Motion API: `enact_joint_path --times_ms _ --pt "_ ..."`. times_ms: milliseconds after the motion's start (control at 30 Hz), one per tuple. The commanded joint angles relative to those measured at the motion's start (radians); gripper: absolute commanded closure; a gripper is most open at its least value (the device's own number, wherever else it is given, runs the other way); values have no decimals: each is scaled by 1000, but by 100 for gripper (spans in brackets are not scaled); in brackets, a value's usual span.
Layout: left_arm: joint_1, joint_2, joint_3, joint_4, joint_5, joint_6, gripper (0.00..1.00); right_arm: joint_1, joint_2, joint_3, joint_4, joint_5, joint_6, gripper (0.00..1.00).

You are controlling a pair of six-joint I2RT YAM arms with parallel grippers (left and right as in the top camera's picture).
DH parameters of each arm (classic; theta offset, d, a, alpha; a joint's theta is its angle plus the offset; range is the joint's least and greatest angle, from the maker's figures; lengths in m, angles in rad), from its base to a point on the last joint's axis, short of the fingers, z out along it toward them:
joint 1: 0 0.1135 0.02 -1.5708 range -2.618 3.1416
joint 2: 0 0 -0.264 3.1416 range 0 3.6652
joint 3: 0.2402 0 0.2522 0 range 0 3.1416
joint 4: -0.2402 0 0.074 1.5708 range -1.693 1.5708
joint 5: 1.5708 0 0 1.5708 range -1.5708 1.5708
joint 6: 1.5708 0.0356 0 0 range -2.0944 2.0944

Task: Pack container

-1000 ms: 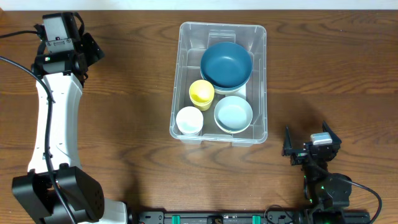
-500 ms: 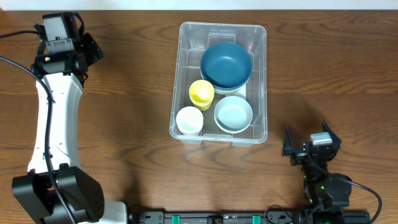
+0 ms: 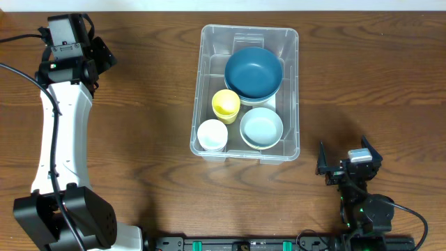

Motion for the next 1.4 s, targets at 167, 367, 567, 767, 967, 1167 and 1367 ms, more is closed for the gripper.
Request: enact_joint_path --times_ms 167,367,567,767,967,1167,1367 --pt "3 -14 13 -3 -12 2 2 -5 -6 -2 -3 -15 -10 1" --pt "3 -14 13 -2 -13 2 2 -5 -6 -2 -3 -15 -10 1" --pt "3 -56 13 -14 -16 6 2 -5 -6 -2 -3 -15 -10 1" --pt "2 -304 13 -111 12 6 2 -5 -6 -2 -3 -15 -10 1" --pt "2 -647 13 -229 48 5 2 -5 -6 -2 -3 -15 -10 1" --pt "3 -934 13 -360 48 6 2 -5 -6 -2 -3 -15 -10 1" --pt "2 -1108 13 -572 49 -3 2 -5 -6 -2 -3 -15 -10 1"
